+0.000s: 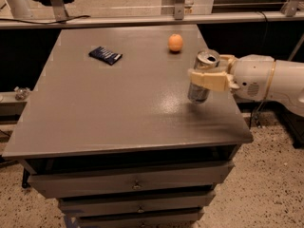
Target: Pick redbull can
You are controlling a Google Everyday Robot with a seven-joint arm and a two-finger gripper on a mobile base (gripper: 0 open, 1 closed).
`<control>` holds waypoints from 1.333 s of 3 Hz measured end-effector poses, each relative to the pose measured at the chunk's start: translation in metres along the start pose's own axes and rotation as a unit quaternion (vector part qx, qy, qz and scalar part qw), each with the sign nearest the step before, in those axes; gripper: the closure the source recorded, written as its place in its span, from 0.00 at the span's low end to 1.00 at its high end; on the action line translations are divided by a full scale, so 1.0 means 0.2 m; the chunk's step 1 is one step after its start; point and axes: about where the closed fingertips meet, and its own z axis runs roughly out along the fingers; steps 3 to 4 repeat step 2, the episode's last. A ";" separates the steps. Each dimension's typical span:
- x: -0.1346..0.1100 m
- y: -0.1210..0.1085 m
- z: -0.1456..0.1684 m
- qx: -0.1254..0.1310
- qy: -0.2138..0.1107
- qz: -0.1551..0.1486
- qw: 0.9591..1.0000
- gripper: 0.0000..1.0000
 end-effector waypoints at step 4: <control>-0.17 -0.03 0.09 -0.006 -0.021 -0.015 1.000 1.00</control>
Offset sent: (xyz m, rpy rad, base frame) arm 0.0138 0.0149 0.0262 0.0195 -0.0365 0.0140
